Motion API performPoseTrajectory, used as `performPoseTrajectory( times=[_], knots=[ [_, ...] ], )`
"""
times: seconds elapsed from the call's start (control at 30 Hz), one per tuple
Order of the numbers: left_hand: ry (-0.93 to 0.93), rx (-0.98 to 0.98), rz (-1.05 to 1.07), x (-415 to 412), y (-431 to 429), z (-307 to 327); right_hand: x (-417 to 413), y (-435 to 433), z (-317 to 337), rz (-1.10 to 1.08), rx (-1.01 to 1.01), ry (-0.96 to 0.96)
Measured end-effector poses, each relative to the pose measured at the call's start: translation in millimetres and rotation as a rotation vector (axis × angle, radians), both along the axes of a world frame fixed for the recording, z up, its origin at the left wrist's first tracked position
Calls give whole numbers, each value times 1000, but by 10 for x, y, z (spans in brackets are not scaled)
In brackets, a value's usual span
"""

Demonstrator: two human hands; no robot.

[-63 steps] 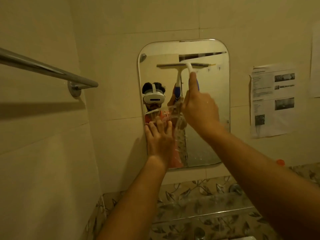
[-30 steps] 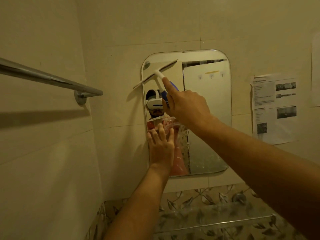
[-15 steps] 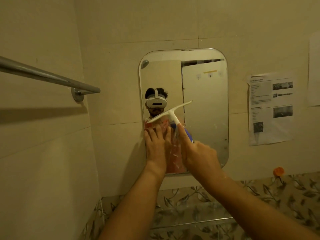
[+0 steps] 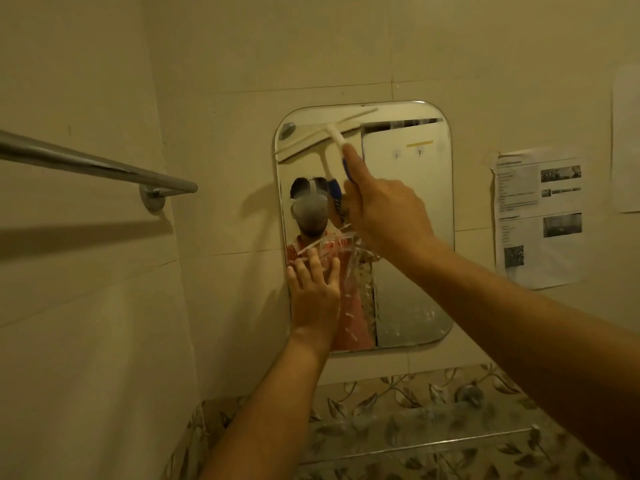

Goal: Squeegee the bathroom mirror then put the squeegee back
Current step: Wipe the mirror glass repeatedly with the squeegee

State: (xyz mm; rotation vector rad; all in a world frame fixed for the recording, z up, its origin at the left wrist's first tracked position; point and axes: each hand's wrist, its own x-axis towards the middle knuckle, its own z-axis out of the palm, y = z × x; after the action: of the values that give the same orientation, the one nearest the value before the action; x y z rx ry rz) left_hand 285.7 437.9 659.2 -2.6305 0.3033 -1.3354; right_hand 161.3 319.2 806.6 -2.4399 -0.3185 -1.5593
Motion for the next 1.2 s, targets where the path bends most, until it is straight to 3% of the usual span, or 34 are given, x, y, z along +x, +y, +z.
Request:
performPoseTrajectory(
  times=[0.1,0.27,0.7,0.87,1.0,1.2],
  knots=[
    [29,-20,15,-13,-6,19,125,189,235,-71,-96,2],
    [-13,-7,-1,11,-4,12,334,252,161,-161,-81,69],
    [86,-28,2,-185,-30,90,208,-359,-1353,-192,-55,175],
    [97,-34,-18,-221,-24,106,99,-509,-1644,-215,-67,214],
    [110,-22,-2,-266,-34,143,24,-614,-1579,-141,-3,208],
    [112,2,35,-346,3,260,-101,-791,-906,76,239,43]
  ],
)
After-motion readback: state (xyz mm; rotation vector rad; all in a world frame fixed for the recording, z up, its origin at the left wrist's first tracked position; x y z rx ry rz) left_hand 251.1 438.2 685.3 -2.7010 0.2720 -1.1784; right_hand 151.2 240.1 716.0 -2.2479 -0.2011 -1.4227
